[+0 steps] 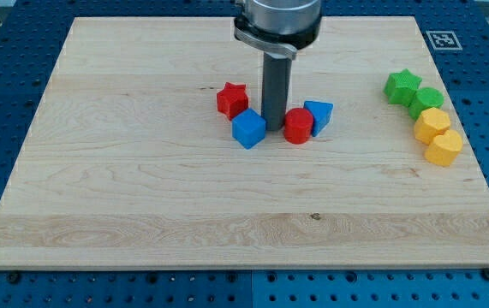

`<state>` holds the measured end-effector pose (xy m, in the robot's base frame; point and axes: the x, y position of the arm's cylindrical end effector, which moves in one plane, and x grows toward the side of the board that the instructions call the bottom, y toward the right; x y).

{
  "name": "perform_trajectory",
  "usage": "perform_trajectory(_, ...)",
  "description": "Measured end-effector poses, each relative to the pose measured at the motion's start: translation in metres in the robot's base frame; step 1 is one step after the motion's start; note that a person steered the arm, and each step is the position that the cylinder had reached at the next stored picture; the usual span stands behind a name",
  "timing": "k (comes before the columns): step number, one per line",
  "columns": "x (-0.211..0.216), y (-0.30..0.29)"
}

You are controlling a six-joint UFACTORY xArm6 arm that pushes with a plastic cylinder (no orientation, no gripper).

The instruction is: Slide the red circle towards down

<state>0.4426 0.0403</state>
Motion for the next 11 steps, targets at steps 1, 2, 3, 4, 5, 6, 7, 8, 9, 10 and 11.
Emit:
perform_trajectory(1, 0.019, 0.016)
perform_trajectory(2, 0.024, 0.022)
perform_trajectory(3, 0.01, 0.004)
perform_trajectory(4, -0.016, 0.006)
perform_trajectory(5, -0.019, 0.026)
perform_trajectory(6, 0.0, 0.045)
perform_trajectory(7, 0.027, 0.062)
perform_trajectory(8, 0.044, 0.077)
perform_trajectory(9, 0.045, 0.065)
perform_trajectory(10, 0.045, 0.046)
perform_trajectory(11, 0.055, 0.048)
